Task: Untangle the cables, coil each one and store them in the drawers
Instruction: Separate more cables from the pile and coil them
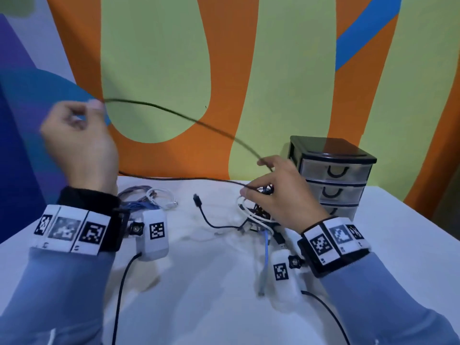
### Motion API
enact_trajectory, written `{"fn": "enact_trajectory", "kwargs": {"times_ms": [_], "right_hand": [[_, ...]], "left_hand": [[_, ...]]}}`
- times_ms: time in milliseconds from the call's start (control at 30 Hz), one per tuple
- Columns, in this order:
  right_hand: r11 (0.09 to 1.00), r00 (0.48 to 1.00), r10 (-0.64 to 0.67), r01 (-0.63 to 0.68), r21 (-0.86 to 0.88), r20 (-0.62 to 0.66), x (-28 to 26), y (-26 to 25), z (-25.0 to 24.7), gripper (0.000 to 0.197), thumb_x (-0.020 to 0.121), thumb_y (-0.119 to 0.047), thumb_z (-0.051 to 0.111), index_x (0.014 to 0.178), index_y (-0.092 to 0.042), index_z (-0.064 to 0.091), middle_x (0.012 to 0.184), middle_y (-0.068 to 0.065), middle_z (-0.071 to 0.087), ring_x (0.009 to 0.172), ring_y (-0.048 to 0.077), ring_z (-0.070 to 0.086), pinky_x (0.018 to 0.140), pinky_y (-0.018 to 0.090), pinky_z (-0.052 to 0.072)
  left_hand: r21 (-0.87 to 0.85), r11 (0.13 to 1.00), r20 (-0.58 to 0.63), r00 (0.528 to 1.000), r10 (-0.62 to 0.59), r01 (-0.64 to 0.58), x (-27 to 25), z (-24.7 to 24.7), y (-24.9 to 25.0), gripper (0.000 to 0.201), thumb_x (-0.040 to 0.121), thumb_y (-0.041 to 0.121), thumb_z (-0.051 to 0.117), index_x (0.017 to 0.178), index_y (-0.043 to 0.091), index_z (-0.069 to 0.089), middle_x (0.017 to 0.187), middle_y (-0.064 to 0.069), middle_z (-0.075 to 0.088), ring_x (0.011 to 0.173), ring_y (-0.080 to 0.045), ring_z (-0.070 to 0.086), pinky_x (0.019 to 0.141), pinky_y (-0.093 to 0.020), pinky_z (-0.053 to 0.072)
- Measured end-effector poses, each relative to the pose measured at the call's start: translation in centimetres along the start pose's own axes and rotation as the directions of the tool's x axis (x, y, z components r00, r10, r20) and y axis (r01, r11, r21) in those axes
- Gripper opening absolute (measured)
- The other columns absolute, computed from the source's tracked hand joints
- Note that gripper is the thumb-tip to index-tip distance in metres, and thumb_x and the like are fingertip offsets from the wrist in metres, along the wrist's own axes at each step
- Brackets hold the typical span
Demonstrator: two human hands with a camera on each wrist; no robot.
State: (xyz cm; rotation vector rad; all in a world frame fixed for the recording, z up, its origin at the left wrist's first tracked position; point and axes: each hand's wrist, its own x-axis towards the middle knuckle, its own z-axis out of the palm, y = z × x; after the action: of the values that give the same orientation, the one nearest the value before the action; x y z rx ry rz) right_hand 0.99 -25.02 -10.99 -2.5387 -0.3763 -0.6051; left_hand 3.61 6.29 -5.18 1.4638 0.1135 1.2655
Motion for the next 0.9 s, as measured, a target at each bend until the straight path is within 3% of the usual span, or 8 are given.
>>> {"fn": "enact_trajectory", "kwargs": {"times_ms": [133, 233, 300, 433, 533, 633, 733, 900], "right_hand": [[0.986, 1.0, 0.001, -0.001, 0.164, -0.002, -0.2, 0.6, -0.2, 0.025, 0.093, -0.058, 0.068, 0.096, -0.037, 0.083, 0.117, -0.017, 0.058, 0.113, 0.008, 0.056, 0.097, 0.046, 0.05], [0.985, 0.998, -0.048, 0.053, 0.163, -0.036, 0.0, 0.9, 0.0, 0.024, 0.094, -0.057, 0.066, 0.099, -0.04, 0.082, 0.113, -0.015, 0.059, 0.11, 0.01, 0.057, 0.096, 0.047, 0.05], [0.98, 0.996, -0.062, 0.074, 0.183, -0.068, 0.2, 1.0, 0.2, 0.024, 0.094, -0.057, 0.066, 0.103, -0.04, 0.082, 0.115, -0.013, 0.059, 0.11, 0.01, 0.057, 0.096, 0.046, 0.05], [0.949, 0.981, -0.098, 0.142, 0.282, -0.166, 0.2, 0.9, 0.6, 0.02, 0.096, -0.049, 0.068, 0.104, -0.036, 0.081, 0.12, -0.011, 0.059, 0.111, 0.005, 0.059, 0.096, 0.036, 0.05], [0.928, 0.99, -0.061, 0.104, 0.359, -0.129, 0.2, 0.4, 0.7, 0.015, 0.098, -0.046, 0.069, 0.091, -0.035, 0.078, 0.122, -0.012, 0.054, 0.112, 0.0, 0.055, 0.091, 0.025, 0.043], [0.965, 1.0, -0.019, 0.012, 0.26, 0.024, 0.1, 0.4, 0.9, 0.016, 0.094, -0.048, 0.073, 0.081, -0.042, 0.068, 0.129, -0.008, 0.052, 0.126, 0.01, 0.049, 0.103, 0.036, 0.04], [0.985, 0.995, 0.032, -0.047, 0.166, 0.092, -0.2, 0.3, 0.7, 0.015, 0.093, -0.048, 0.074, 0.101, -0.036, 0.077, 0.137, -0.005, 0.048, 0.136, 0.016, 0.041, 0.111, 0.041, 0.038], [0.989, 0.996, 0.063, -0.071, 0.127, 0.069, -0.2, -0.2, 0.4, 0.007, 0.088, -0.037, 0.078, 0.095, -0.037, 0.075, 0.118, -0.013, 0.054, 0.114, 0.013, 0.053, 0.099, 0.042, 0.049]], "left_hand": [[0.385, 0.917, 0.473, 0.875, -0.1, -0.104, -2.9, 1.3, 0.1, 0.02, 0.093, 0.041, 0.076, 0.099, 0.022, 0.081, 0.099, -0.003, 0.075, 0.103, -0.025, 0.068, 0.091, -0.039, 0.051], [0.29, 0.829, 0.644, 0.738, 0.2, -0.478, -5.5, 2.2, 2.2, 0.038, 0.097, 0.048, 0.071, 0.132, 0.031, 0.073, 0.13, -0.007, 0.06, 0.128, -0.027, 0.053, 0.109, -0.04, 0.042], [0.012, 0.838, 0.722, 0.584, 0.371, -0.546, -7.5, 3.0, 3.9, 0.034, 0.098, 0.051, 0.067, 0.124, 0.032, 0.076, 0.122, 0.002, 0.064, 0.118, -0.014, 0.06, 0.103, -0.035, 0.048], [0.005, 0.899, 0.924, 0.346, 0.163, -0.437, -10.4, 4.3, 3.9, 0.025, 0.102, 0.051, 0.064, 0.112, 0.033, 0.078, 0.087, 0.01, 0.076, 0.085, -0.005, 0.069, 0.081, -0.041, 0.057], [-0.006, 0.886, 0.87, 0.434, 0.233, -0.464, -10.3, 4.6, 3.3, 0.021, 0.105, 0.037, 0.063, 0.092, 0.028, 0.077, 0.057, 0.01, 0.058, 0.055, -0.012, 0.05, 0.053, -0.03, 0.037], [-0.008, 0.905, 0.644, 0.69, 0.33, -0.425, -9.8, 4.3, 3.9, 0.026, 0.107, 0.032, 0.06, 0.085, 0.022, 0.071, 0.054, 0.008, 0.048, 0.052, -0.011, 0.042, 0.05, -0.022, 0.026], [-0.039, 0.953, 0.301, 0.906, 0.297, -0.299, -8.5, 3.8, 3.7, 0.028, 0.111, 0.033, 0.053, 0.092, 0.018, 0.069, 0.07, 0.015, 0.059, 0.062, -0.007, 0.049, 0.061, -0.025, 0.036], [-0.109, 0.951, 0.162, 0.939, 0.303, -0.288, -8.7, 4.1, 3.4, 0.031, 0.113, 0.033, 0.048, 0.097, 0.014, 0.066, 0.076, 0.014, 0.056, 0.066, -0.003, 0.046, 0.063, -0.026, 0.037]]}}
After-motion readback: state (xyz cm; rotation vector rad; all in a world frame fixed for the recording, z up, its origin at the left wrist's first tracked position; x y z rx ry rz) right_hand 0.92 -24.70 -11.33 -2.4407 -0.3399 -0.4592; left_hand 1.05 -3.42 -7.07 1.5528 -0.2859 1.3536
